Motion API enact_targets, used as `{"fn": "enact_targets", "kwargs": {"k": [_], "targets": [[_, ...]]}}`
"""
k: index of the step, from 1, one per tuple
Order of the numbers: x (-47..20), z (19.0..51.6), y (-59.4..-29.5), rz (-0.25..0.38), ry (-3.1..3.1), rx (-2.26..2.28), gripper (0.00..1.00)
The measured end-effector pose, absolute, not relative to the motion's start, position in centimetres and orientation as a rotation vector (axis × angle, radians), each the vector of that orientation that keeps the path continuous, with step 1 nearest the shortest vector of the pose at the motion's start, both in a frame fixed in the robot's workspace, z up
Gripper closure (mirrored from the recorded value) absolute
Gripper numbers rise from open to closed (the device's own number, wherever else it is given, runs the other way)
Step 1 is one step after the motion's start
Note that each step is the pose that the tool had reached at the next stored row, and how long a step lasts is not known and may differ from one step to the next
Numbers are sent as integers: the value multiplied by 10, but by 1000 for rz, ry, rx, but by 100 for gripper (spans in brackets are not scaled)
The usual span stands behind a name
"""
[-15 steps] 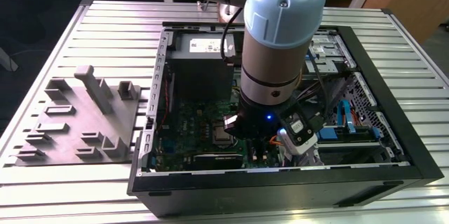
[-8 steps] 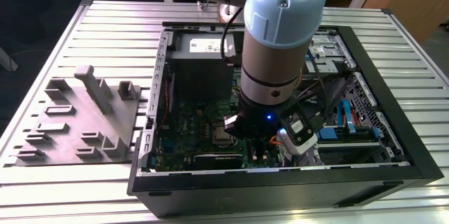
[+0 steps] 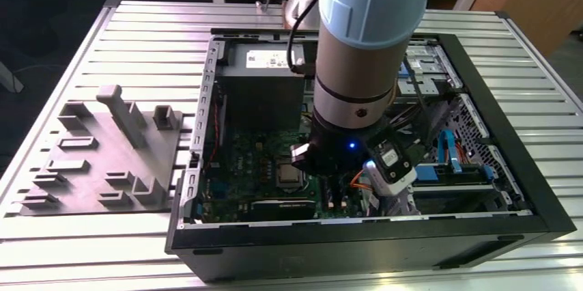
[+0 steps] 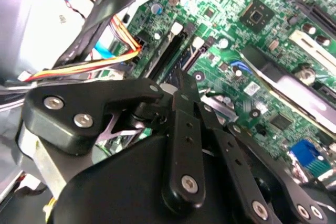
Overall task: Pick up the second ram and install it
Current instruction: 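Press down the second ram until it locks into place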
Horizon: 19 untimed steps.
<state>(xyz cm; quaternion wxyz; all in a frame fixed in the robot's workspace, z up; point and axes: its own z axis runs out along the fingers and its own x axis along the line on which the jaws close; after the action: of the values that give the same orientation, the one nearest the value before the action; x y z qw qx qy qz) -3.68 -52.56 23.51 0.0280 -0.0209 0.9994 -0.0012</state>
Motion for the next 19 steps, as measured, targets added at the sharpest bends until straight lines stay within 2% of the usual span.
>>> {"fn": "enact_targets", "kwargs": {"k": [8,19], "targets": [[-37,239,-525,-4,3085,-65,90],[-37,238,-502,-4,3085,-65,90]]}}
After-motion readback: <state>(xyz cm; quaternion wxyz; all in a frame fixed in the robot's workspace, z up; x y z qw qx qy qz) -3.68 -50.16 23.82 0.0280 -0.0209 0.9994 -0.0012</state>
